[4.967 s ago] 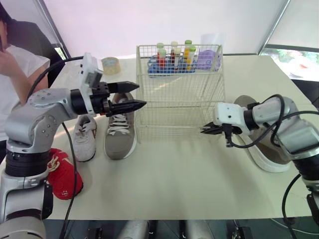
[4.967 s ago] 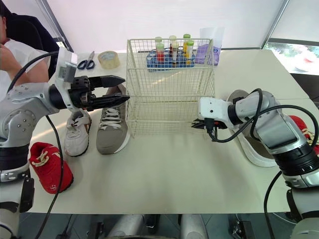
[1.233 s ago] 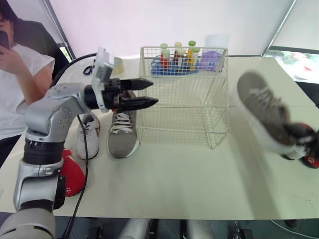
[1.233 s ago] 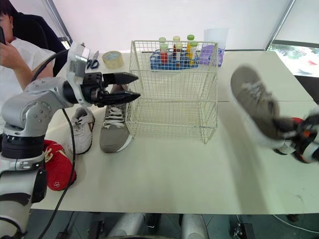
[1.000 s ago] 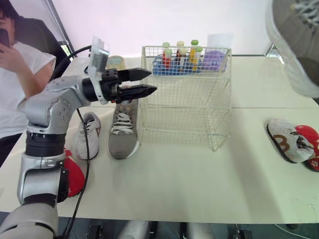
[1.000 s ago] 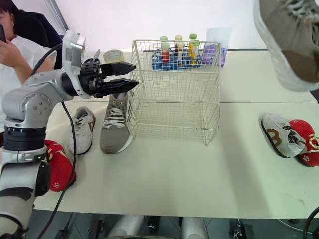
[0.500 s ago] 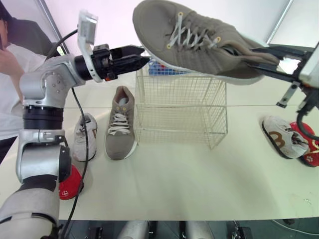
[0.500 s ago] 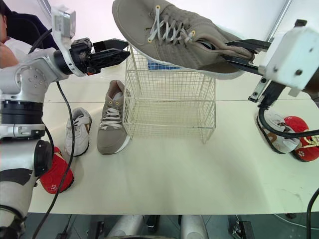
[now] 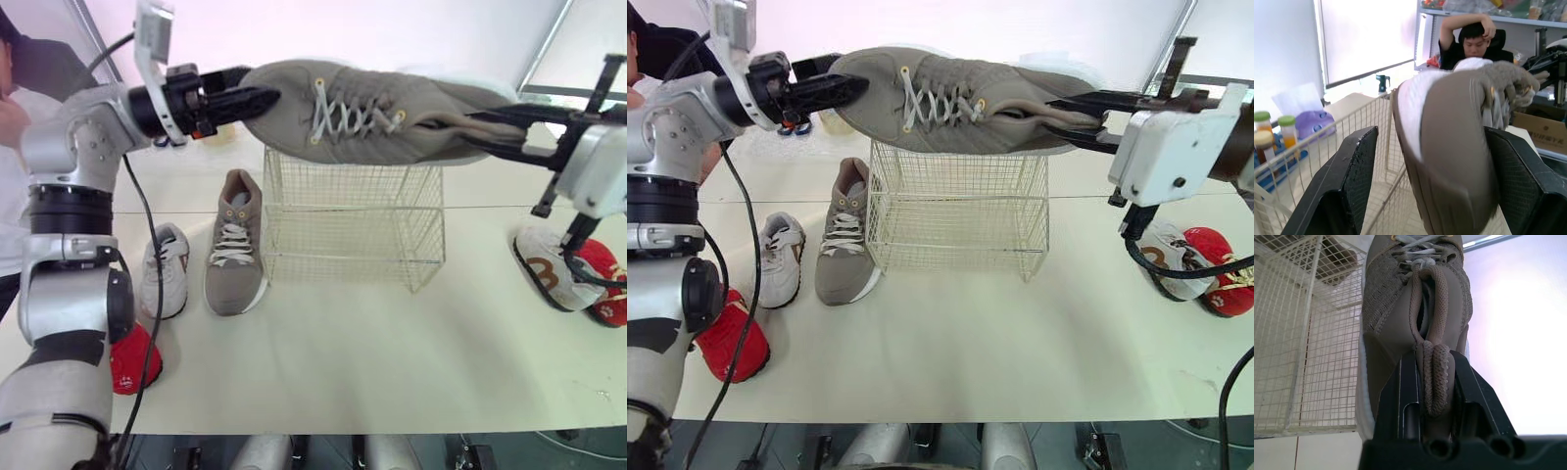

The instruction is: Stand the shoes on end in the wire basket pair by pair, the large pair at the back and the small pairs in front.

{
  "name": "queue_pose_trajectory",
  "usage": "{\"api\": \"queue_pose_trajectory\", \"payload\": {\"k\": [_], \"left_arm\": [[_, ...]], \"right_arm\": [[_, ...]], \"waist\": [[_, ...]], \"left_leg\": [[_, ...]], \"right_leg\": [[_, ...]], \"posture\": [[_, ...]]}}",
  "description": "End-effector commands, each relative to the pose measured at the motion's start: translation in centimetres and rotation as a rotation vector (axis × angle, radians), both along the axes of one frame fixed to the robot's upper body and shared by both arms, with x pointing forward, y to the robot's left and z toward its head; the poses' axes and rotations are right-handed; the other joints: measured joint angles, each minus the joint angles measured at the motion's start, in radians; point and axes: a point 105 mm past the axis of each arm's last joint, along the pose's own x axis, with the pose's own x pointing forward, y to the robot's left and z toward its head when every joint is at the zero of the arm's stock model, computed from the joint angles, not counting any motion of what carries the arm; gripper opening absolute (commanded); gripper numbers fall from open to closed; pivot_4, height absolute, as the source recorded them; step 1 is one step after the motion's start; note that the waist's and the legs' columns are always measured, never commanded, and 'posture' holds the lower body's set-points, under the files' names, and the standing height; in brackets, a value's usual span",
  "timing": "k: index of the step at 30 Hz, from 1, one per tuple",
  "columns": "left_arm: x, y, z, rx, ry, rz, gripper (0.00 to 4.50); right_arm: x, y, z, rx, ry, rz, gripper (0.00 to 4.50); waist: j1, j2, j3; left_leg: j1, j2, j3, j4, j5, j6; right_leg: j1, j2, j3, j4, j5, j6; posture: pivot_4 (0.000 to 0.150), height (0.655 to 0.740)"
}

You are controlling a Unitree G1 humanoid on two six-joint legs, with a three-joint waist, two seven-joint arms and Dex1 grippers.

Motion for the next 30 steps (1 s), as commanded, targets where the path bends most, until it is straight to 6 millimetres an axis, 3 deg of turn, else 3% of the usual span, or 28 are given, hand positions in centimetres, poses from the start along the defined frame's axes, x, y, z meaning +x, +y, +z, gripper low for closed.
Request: {"api": "queue_pose_trajectory", "payload": {"k": [1, 11, 15, 21, 24, 28, 30], "left_arm": [[-0.8, -0.2, 1.4, 0.013, -0.064, -0.030, 3.40], [-1.1, -0.6, -1.6, 0.162, -0.032, -0.063, 3.40], [-0.6, -0.4, -1.9, 0.175, -0.038, -0.030, 3.40], [-0.4, -0.5, -1.0, 0.121, -0.052, -0.022, 3.40], [-0.3, -0.5, -0.5, 0.092, -0.047, -0.014, 2.64], [-0.5, -0.5, -0.5, 0.080, -0.039, -0.027, 0.91], [-0.6, -0.6, -0.6, 0.076, -0.033, -0.036, 0.64]], "right_arm": [[-0.9, 1.2, 1.3, -0.042, -0.109, 0.054, 0.16], [-0.5, 1.5, 2.9, -0.062, -0.178, 0.066, 0.16], [-0.7, 1.6, 3.6, -0.073, -0.201, 0.074, 0.16], [-0.6, 1.9, 3.0, -0.088, -0.163, 0.090, 0.16], [-0.5, 2.0, 2.6, -0.095, -0.141, 0.094, 0.16], [-0.4, 2.1, 2.3, -0.096, -0.133, 0.096, 0.16], [-0.3, 2.0, 2.4, -0.099, -0.142, 0.089, 0.16]], "waist": [[0.000, 0.000, 0.000], [-0.002, 0.000, 0.000], [-0.002, 0.000, 0.000], [-0.001, 0.000, 0.000], [-0.002, 0.000, 0.000], [-0.002, 0.000, 0.000], [-0.003, 0.000, 0.000]], "left_leg": [[0.000, 0.000, 0.000, 0.000, 0.000, 0.000], [0.000, 0.000, 0.000, 0.000, 0.000, 0.000], [0.000, 0.000, 0.000, 0.000, 0.000, 0.000], [0.000, 0.000, 0.000, 0.001, 0.000, 0.000], [0.000, 0.000, 0.000, 0.001, 0.000, 0.000], [0.000, 0.000, 0.000, 0.001, 0.001, 0.000], [0.000, 0.000, 0.000, 0.001, 0.001, 0.000]], "right_leg": [[0.000, 0.000, 0.000, 0.000, 0.000, 0.000], [0.000, 0.000, 0.000, 0.001, 0.000, 0.000], [0.000, 0.000, 0.000, 0.001, 0.000, 0.000], [0.000, 0.000, 0.000, 0.001, 0.000, 0.000], [0.000, 0.000, 0.000, 0.001, 0.000, 0.000], [0.000, 0.000, 0.000, 0.001, 0.000, 0.000], [0.000, 0.000, 0.000, 0.002, 0.000, 0.000]], "posture": [[0.150, 0.7400], [0.150, 0.7400], [0.150, 0.7400], [0.150, 0.7400], [0.150, 0.7400], [0.150, 0.7400], [0.150, 0.7400]]}}
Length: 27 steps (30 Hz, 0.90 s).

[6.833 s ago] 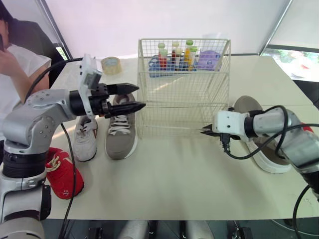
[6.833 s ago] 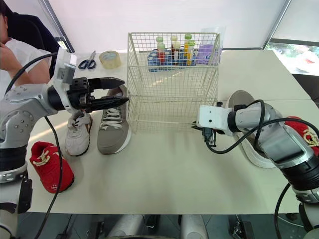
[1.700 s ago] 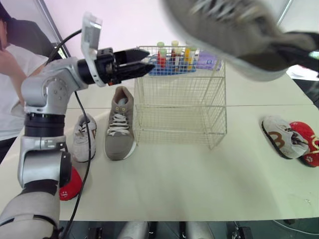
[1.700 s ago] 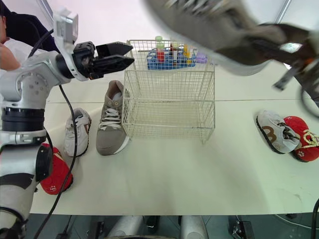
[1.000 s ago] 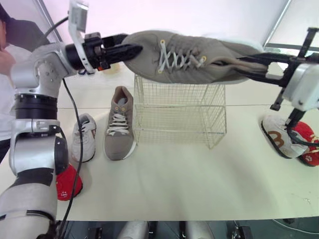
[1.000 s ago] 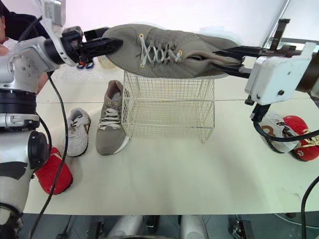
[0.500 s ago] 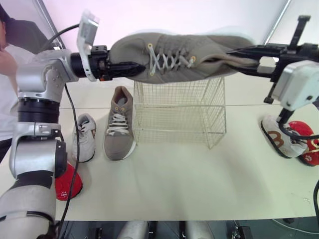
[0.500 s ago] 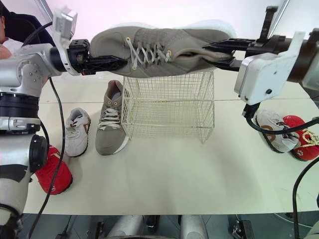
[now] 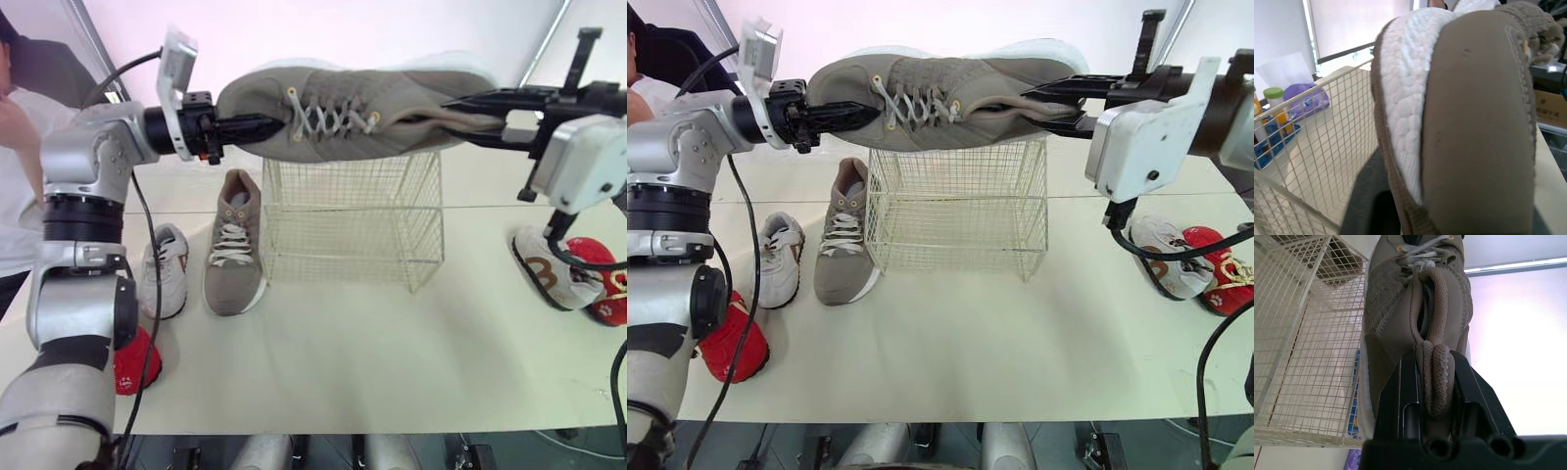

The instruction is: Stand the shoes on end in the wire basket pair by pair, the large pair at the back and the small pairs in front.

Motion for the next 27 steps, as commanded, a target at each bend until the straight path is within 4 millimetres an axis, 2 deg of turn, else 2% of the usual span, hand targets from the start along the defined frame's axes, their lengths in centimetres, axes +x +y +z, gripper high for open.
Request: {"api": "queue_pose_trajectory", "payload": {"k": [1, 3, 7, 10, 12, 17, 19, 21, 23, 27], "left_arm": [[-1.2, -0.1, 2.3, -0.039, -0.075, -0.045, 0.64], [-1.3, -0.2, 2.2, -0.045, -0.066, -0.051, 0.64], [-1.8, -0.5, 1.9, -0.081, -0.033, -0.076, 0.64], [-1.9, -0.6, 1.9, -0.142, -0.001, -0.069, 0.64], [-2.0, -0.7, 2.0, -0.193, 0.025, -0.069, 0.64], [-2.6, -0.9, 2.4, -0.307, 0.056, -0.061, 0.64], [-2.8, -1.0, 2.7, -0.357, 0.066, -0.061, 0.64], [-2.9, -1.2, 3.0, -0.403, 0.080, -0.071, 0.64], [-3.1, -1.6, 3.1, -0.425, 0.091, -0.081, 0.64], [-3.5, -2.6, 2.9, -0.442, 0.112, -0.110, 0.64]], "right_arm": [[-0.8, 0.2, 1.3, 0.005, -0.073, 0.016, 0.16], [-0.6, -0.1, 1.2, 0.031, -0.045, 0.001, 0.16], [-0.5, -1.1, 2.0, 0.263, 0.135, -0.020, 2.04], [-1.1, -2.5, 2.4, 0.487, 0.367, -0.036, 3.79], [-1.6, -3.5, 2.8, 0.650, 0.486, -0.023, 4.47], [-2.3, -6.6, 2.6, 1.085, 0.725, 0.031, 4.47], [-2.7, -7.1, 0.9, 1.220, 0.858, 0.089, 4.47], [-2.7, -5.7, -1.6, 1.253, 0.970, 0.124, 4.47], [-2.6, -4.3, -2.8, 1.274, 1.033, 0.159, 4.47], [-1.1, -1.6, -2.6, 1.352, 1.073, 0.287, 4.47]], "waist": [[0.000, 0.000, 0.000], [0.000, 0.000, 0.000], [0.000, 0.000, 0.000], [0.003, 0.000, 0.000], [0.008, 0.000, 0.000], [0.006, -0.001, -0.001], [0.005, -0.001, -0.001], [0.005, -0.003, -0.002], [0.000, -0.002, -0.002], [-0.009, -0.002, -0.002]], "left_leg": [[0.000, 0.000, 0.000, 0.000, 0.000, 0.000], [0.000, 0.000, 0.000, 0.000, 0.000, 0.000], [0.000, 0.000, 0.000, 0.000, 0.000, 0.000], [0.000, 0.000, -0.001, 0.001, 0.000, 0.000], [0.000, 0.000, -0.001, 0.001, -0.002, 0.004], [0.000, 0.000, -0.002, 0.002, -0.003, 0.006], [0.000, 0.000, -0.002, 0.003, -0.003, 0.006], [0.000, 0.000, -0.001, 0.003, -0.003, 0.006], [0.001, 0.000, -0.001, 0.004, -0.003, 0.007], [0.001, 0.000, 0.000, 0.006, -0.002, 0.006]], "right_leg": [[0.000, 0.000, 0.000, 0.000, 0.000, 0.000], [0.000, 0.000, 0.000, 0.000, 0.000, 0.000], [0.000, 0.000, 0.000, 0.000, 0.000, 0.000], [0.000, 0.000, 0.000, 0.001, 0.000, 0.000], [0.001, 0.000, 0.000, 0.000, 0.000, 0.000], [0.002, 0.000, 0.000, 0.000, 0.000, 0.000], [0.002, 0.000, 0.000, 0.001, 0.000, 0.000], [0.002, 0.000, 0.000, 0.001, 0.000, 0.000], [0.002, 0.000, 0.000, 0.003, 0.000, 0.000], [0.002, 0.000, 0.001, 0.006, 0.001, -0.001]], "posture": [[0.150, 0.7400], [0.150, 0.7400], [0.150, 0.7400], [0.150, 0.7400], [0.150, 0.7400], [0.150, 0.7400], [0.150, 0.7400], [0.150, 0.7400], [0.150, 0.7400], [0.150, 0.7400]]}}
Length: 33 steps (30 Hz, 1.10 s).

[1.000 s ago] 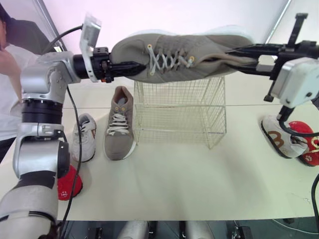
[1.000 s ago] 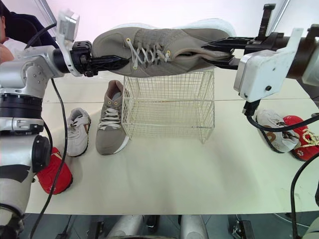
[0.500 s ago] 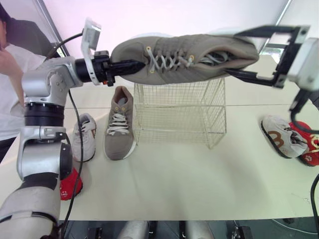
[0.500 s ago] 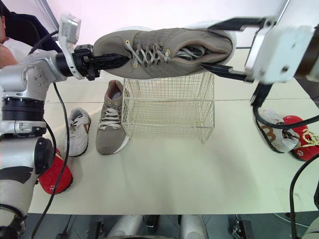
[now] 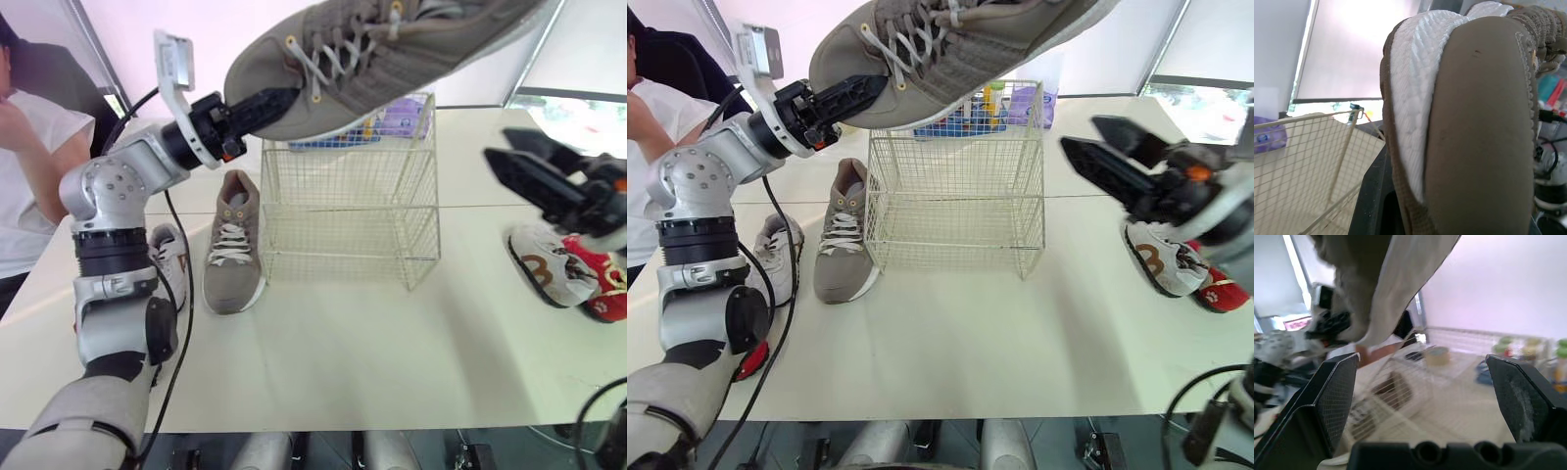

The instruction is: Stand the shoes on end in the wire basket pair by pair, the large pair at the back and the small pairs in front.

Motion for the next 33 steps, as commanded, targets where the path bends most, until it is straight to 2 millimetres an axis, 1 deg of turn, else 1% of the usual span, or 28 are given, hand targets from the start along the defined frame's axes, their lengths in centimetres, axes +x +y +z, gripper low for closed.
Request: {"api": "queue_pose_trajectory", "payload": {"k": [1, 3, 5, 8, 11, 16, 17, 19, 21, 23, 24, 25, 27, 29, 30, 31, 32, 33], "left_arm": [[-1.5, -0.3, 1.7, -0.054, -0.064, -0.042, 0.64], [-1.7, -0.7, 1.5, -0.056, -0.057, -0.050, 0.64], [-1.7, -0.9, 1.2, -0.058, -0.044, -0.052, 0.64], [-1.9, -1.1, 0.8, -0.054, -0.027, -0.055, 0.64], [-1.9, -1.0, 0.3, -0.046, -0.009, -0.049, 0.64], [-2.0, -0.8, -0.2, -0.045, 0.007, -0.034, 0.64], [-2.0, -0.7, -0.2, -0.046, 0.009, -0.031, 0.64], [-1.9, -0.6, -0.3, -0.047, 0.012, -0.024, 0.64], [-1.9, -0.5, -0.4, -0.043, 0.012, -0.015, 0.64], [-1.7, -0.4, -0.5, -0.033, 0.013, 0.002, 0.64], [-1.6, -0.4, -0.8, -0.014, 0.013, 0.018, 0.64], [-1.4, -0.4, -1.1, 0.010, 0.011, 0.038, 0.64], [-1.2, -0.4, -1.6, 0.055, 0.003, 0.067, 0.64], [-1.2, -0.2, -1.6, 0.059, 0.022, 0.059, 0.64], [-1.2, -0.1, -1.5, 0.063, 0.022, 0.061, 1.66], [-1.2, 0.1, -1.4, 0.083, 0.012, 0.074, 2.02], [-1.2, 0.2, -1.5, 0.107, 0.000, 0.084, 2.48], [-1.2, 0.4, -1.6, 0.139, -0.022, 0.091, 3.06]], "right_arm": [[0.2, 2.5, 1.9, 0.075, -0.085, 0.058, 4.47], [0.8, 3.6, 2.4, 0.098, -0.100, 0.078, 4.47], [1.5, 4.4, 3.6, 0.152, -0.128, 0.108, 4.47], [1.8, 5.4, 4.9, 0.193, -0.167, 0.149, 4.47], [2.1, 5.6, 6.1, 0.229, -0.194, 0.169, 4.47], [2.1, 5.6, 6.8, 0.269, -0.206, 0.203, 4.47], [2.2, 5.6, 6.8, 0.269, -0.204, 0.208, 4.24], [2.2, 5.7, 6.7, 0.260, -0.205, 0.211, 3.59], [2.1, 5.8, 6.9, 0.272, -0.207, 0.232, 2.65], [2.1, 5.7, 7.2, 0.283, -0.209, 0.241, 1.94], [2.1, 5.7, 7.3, 0.284, -0.209, 0.242, 1.78], [2.2, 5.7, 7.3, 0.280, -0.209, 0.243, 1.74], [2.4, 5.7, 7.4, 0.250, -0.208, 0.234, 1.74], [2.9, 5.7, 7.6, 0.208, -0.199, 0.214, 1.74], [3.0, 5.6, 7.7, 0.192, -0.198, 0.212, 1.74], [3.1, 5.6, 8.0, 0.168, -0.200, 0.220, 1.74], [3.2, 5.5, 8.2, 0.148, -0.203, 0.226, 1.74], [3.3, 5.4, 8.5, 0.121, -0.206, 0.231, 1.74]], "waist": [[-0.002, 0.000, 0.000], [-0.008, 0.000, 0.000], [-0.011, 0.000, 0.000], [-0.012, 0.000, 0.000], [-0.012, 0.000, 0.000], [-0.012, 0.000, 0.000], [-0.011, 0.000, 0.000], [-0.012, 0.000, 0.000], [-0.012, 0.000, 0.000], [-0.012, 0.000, 0.000], [-0.012, 0.000, 0.000], [-0.013, 0.000, 0.000], [-0.013, 0.000, 0.000], [-0.013, 0.000, 0.000], [-0.013, 0.000, 0.000], [-0.013, 0.000, 0.000], [-0.013, 0.000, 0.000], [-0.013, 0.000, 0.000]], "left_leg": [[0.000, 0.000, 0.000, 0.001, 0.000, 0.000], [0.000, 0.000, 0.000, 0.001, 0.001, 0.000], [0.000, 0.000, 0.000, 0.001, 0.001, 0.000], [0.000, 0.000, 0.000, 0.000, 0.001, 0.000], [0.000, 0.000, 0.000, 0.000, 0.003, -0.004], [0.000, 0.000, 0.000, -0.001, 0.003, -0.005], [0.000, 0.000, 0.000, -0.001, 0.003, -0.004], [0.000, 0.000, 0.000, -0.001, 0.001, -0.001], [0.000, 0.000, 0.000, -0.001, 0.001, -0.001], [0.000, 0.000, 0.000, -0.001, 0.001, -0.001], [0.000, 0.000, 0.000, -0.001, 0.001, -0.001], [0.000, 0.000, 0.000, -0.001, 0.001, -0.001], [0.000, 0.000, 0.000, -0.001, 0.001, -0.001], [0.000, 0.000, 0.000, -0.001, 0.001, -0.001], [0.000, 0.000, 0.000, -0.001, 0.001, -0.001], [0.000, 0.000, 0.000, -0.001, 0.001, -0.001], [0.000, 0.000, 0.000, -0.001, 0.001, -0.001], [0.000, 0.000, 0.000, -0.001, 0.001, -0.001]], "right_leg": [[0.000, 0.000, 0.000, 0.000, 0.000, 0.000], [0.001, 0.000, 0.000, 0.000, 0.000, -0.001], [0.001, 0.000, 0.000, 0.000, 0.000, -0.001], [0.000, 0.001, 0.000, 0.000, 0.001, 0.000], [0.000, 0.001, 0.000, 0.000, 0.001, 0.000], [0.000, 0.001, 0.000, 0.000, 0.001, 0.000], [0.000, 0.001, 0.000, 0.000, 0.001, 0.000], [0.000, 0.001, 0.000, 0.000, 0.001, 0.000], [0.000, 0.001, 0.000, 0.000, 0.001, 0.000], [0.000, 0.001, 0.000, 0.000, 0.001, 0.000], [0.000, 0.001, 0.000, 0.000, 0.001, 0.000], [0.000, 0.001, 0.000, 0.000, 0.001, 0.000], [0.000, 0.001, 0.000, 0.000, 0.001, 0.000], [0.000, 0.001, 0.000, 0.000, 0.001, 0.000], [-0.001, 0.001, 0.000, 0.000, 0.001, 0.000], [-0.001, 0.001, 0.000, 0.000, 0.001, 0.000], [-0.001, 0.001, 0.000, 0.000, 0.001, 0.000], [-0.001, 0.001, 0.000, 0.000, 0.001, 0.000]], "posture": [[0.150, 0.7400], [0.150, 0.7400], [0.150, 0.7400], [0.150, 0.7400], [0.150, 0.7400], [0.150, 0.7400], [0.150, 0.7400], [0.150, 0.7400], [0.150, 0.7400], [0.150, 0.7400], [0.150, 0.7400], [0.150, 0.7400], [0.150, 0.7400], [0.150, 0.7400], [0.150, 0.7400], [0.150, 0.7400], [0.150, 0.7400], [0.150, 0.7400]]}}
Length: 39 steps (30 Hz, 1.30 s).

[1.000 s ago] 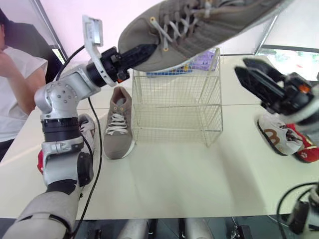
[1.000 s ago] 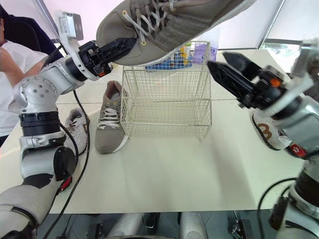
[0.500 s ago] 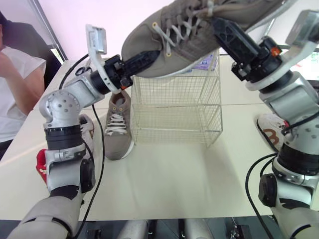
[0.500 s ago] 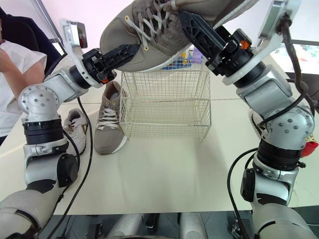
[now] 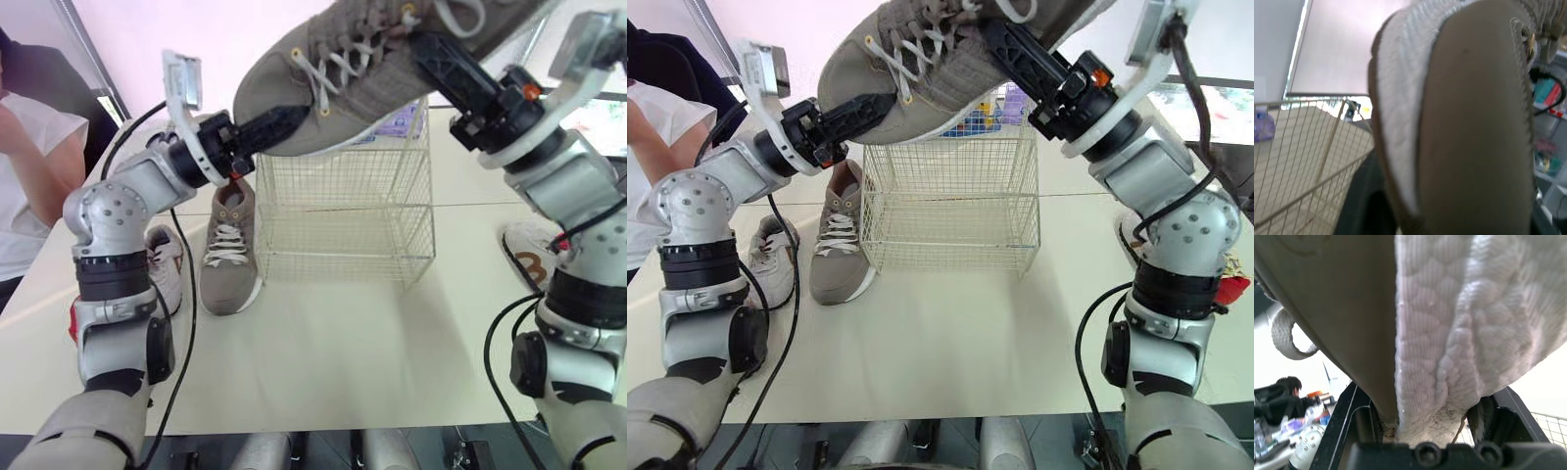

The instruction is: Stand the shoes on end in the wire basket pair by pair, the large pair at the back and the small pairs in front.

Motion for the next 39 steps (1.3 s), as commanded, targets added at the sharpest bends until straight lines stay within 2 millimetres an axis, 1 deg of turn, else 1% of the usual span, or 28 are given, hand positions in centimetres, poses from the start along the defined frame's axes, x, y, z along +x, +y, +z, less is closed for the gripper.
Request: {"api": "queue_pose_trajectory", "payload": {"k": [1, 2, 3, 5, 9, 11, 14, 18, 21, 25, 29, 32, 36, 38, 39], "left_arm": [[-0.3, 0.7, 0.0, 0.096, -0.064, 0.035, 3.57], [-0.4, 0.9, 0.0, 0.103, -0.073, 0.030, 4.08], [-0.5, 1.2, 0.3, 0.099, -0.078, 0.024, 4.43], [-0.6, 1.8, 0.6, 0.092, -0.084, 0.029, 4.43], [-0.7, 2.7, 0.3, 0.118, -0.106, 0.056, 4.43], [-0.8, 2.8, 0.2, 0.122, -0.112, 0.061, 4.43], [-0.9, 3.0, 0.3, 0.123, -0.126, 0.076, 4.43], [-1.2, 3.1, 0.1, 0.127, -0.136, 0.094, 4.43], [-1.3, 3.2, 0.0, 0.128, -0.139, 0.101, 4.43], [-1.6, 3.1, 0.2, 0.129, -0.148, 0.107, 4.43], [-1.7, 3.0, 0.2, 0.133, -0.152, 0.112, 4.43], [-1.7, 2.9, 0.1, 0.137, -0.155, 0.113, 4.43], [-1.8, 2.8, 0.1, 0.145, -0.157, 0.108, 4.43], [-1.7, 2.7, 0.0, 0.150, -0.159, 0.107, 4.50], [-1.7, 2.7, 0.0, 0.153, -0.160, 0.106, 4.50]], "right_arm": [[-1.4, -0.8, 3.3, -0.039, -0.137, 0.020, 1.74], [-1.3, -0.9, 3.6, -0.062, -0.145, 0.023, 1.74], [-1.1, -1.1, 4.2, -0.092, -0.161, 0.025, 1.74], [-0.6, -1.6, 5.2, -0.156, -0.197, 0.015, 1.74], [1.3, -3.0, 7.5, -0.339, -0.316, -0.079, 1.74], [2.4, -3.4, 8.0, -0.445, -0.366, -0.118, 1.74], [3.8, -3.9, 7.8, -0.580, -0.409, -0.153, 1.74], [5.3, -4.5, 6.2, -0.757, -0.429, -0.172, 1.74], [6.2, -4.6, 5.2, -0.832, -0.444, -0.186, 1.74], [7.3, -4.5, 3.4, -0.879, -0.430, -0.178, 1.74], [8.0, -4.7, 1.5, -0.918, -0.392, -0.160, 1.74], [8.7, -5.0, -0.3, -0.947, -0.344, -0.156, 1.74], [8.9, -4.9, -1.6, -0.961, -0.315, -0.129, 1.74], [9.0, -4.9, -2.1, -0.965, -0.303, -0.123, 2.75], [9.1, -4.9, -2.4, -0.966, -0.294, -0.118, 3.18]], "waist": [[0.000, 0.000, 0.000], [0.000, 0.000, 0.000], [0.000, 0.000, 0.000], [0.000, 0.000, 0.000], [-0.002, 0.000, 0.000], [-0.003, 0.001, 0.000], [-0.005, 0.000, 0.000], [-0.004, 0.000, 0.000], [-0.005, 0.001, 0.001], [-0.005, 0.001, 0.001], [-0.001, 0.001, 0.001], [0.000, 0.001, 0.001], [0.002, 0.001, 0.001], [0.002, 0.001, 0.001], [0.002, 0.001, 0.001]], "left_leg": [[0.000, 0.000, 0.000, 0.000, 0.000, 0.000], [0.000, 0.000, 0.000, -0.001, 0.000, 0.000], [0.000, 0.000, 0.000, -0.001, 0.000, 0.000], [0.000, 0.000, 0.000, -0.001, 0.000, 0.000], [0.000, 0.000, 0.000, -0.002, -0.001, -0.001], [0.000, 0.000, 0.000, -0.003, -0.002, -0.002], [0.000, 0.000, 0.000, -0.004, -0.002, -0.002], [0.000, 0.000, 0.000, -0.006, 0.001, -0.007], [0.000, 0.000, 0.000, -0.007, 0.001, -0.008], [0.000, 0.000, 0.000, -0.008, 0.002, -0.009], [0.000, 0.000, 0.000, -0.008, 0.003, -0.010], [0.000, 0.000, 0.000, -0.008, 0.003, -0.010], [0.000, 0.000, 0.000, -0.008, 0.003, -0.010], [0.001, 0.000, 0.000, -0.007, 0.003, -0.010], [0.001, 0.000, 0.000, -0.007, 0.003, -0.010]], "right_leg": [[0.000, 0.000, 0.000, 0.000, 0.000, 0.000], [0.000, 0.000, 0.000, 0.000, 0.000, 0.000], [0.000, 0.000, 0.000, -0.001, 0.000, 0.000], [0.000, 0.000, 0.000, -0.001, 0.000, 0.000], [0.000, 0.000, 0.000, -0.002, 0.000, 0.000], [0.000, 0.000, 0.000, -0.003, 0.000, 0.000], [0.000, 0.000, 0.000, -0.004, 0.000, 0.000], [-0.001, 0.000, 0.000, -0.005, 0.000, 0.000], [-0.001, 0.000, 0.000, -0.005, 0.000, 0.000], [-0.002, 0.000, 0.000, -0.005, 0.000, 0.000], [-0.002, 0.000, 0.000, -0.005, 0.000, 0.000], [-0.001, 0.000, 0.000, -0.005, 0.000, 0.000], [-0.001, 0.000, 0.000, -0.005, 0.000, 0.000], [-0.001, 0.000, 0.000, -0.005, 0.000, 0.000], [-0.001, 0.000, 0.000, -0.005, 0.000, 0.000]], "posture": [[0.150, 0.7400], [0.150, 0.7400], [0.150, 0.7400], [0.150, 0.7400], [0.150, 0.7400], [0.150, 0.7400], [0.150, 0.7400], [0.150, 0.7400], [0.150, 0.7400], [0.150, 0.7400], [0.150, 0.7400], [0.150, 0.7400], [0.150, 0.7400], [0.150, 0.7400], [0.150, 0.7400]]}}
